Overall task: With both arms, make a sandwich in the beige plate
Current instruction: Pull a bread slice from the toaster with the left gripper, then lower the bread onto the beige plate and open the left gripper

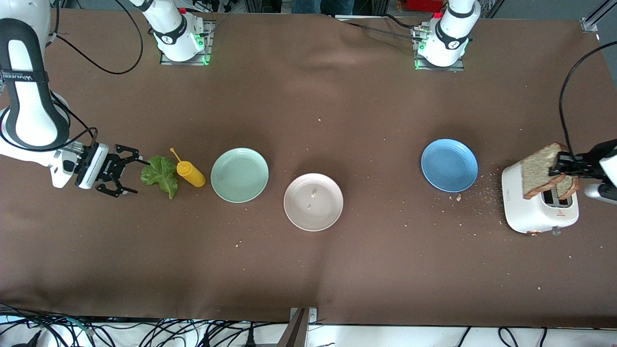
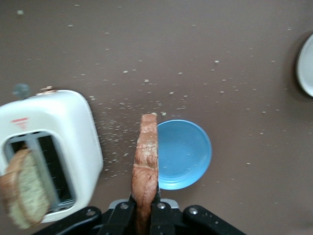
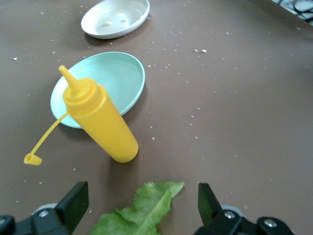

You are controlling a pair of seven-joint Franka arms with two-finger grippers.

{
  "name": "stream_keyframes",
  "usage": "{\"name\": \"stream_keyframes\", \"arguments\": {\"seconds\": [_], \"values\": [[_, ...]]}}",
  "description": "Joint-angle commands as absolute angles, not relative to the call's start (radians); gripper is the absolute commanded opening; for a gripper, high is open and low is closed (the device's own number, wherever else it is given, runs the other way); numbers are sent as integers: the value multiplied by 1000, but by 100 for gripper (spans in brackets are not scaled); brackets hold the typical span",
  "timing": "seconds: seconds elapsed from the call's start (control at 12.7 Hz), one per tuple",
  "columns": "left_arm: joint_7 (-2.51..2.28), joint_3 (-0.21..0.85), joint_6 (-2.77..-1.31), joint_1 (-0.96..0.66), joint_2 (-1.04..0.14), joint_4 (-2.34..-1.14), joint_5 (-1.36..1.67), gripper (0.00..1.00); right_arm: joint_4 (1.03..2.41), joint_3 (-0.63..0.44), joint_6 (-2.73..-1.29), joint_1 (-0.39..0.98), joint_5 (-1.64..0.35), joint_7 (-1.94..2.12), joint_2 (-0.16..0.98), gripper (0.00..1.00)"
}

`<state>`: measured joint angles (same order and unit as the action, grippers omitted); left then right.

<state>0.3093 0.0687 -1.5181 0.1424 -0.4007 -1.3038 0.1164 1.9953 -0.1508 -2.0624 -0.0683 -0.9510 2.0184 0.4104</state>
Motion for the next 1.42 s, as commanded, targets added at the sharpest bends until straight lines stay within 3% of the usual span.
{"name": "stream_keyframes", "arguments": {"seconds": [0.0,0.32,0.63,1.1,1.34], "values": [[153,61,-1511,30,-515,-1287,311,0,1982,-147,-1947,-106,-1090,2237,487,99],[42,60,-1617,-141,-687,-1273,619,0,1907,-144,-1789,-117,-1150,2417,632,99],[-27,60,-1701,-230,-762,-1276,967,0,1770,-123,-1610,-117,-1150,2436,782,99],[32,61,-2081,-354,-876,-1276,1089,0,1730,-114,-1549,-115,-1229,2445,839,96],[124,61,-2115,-377,-900,-1276,1120,0,1732,-95,-1529,-113,-1235,2447,848,92]]}}
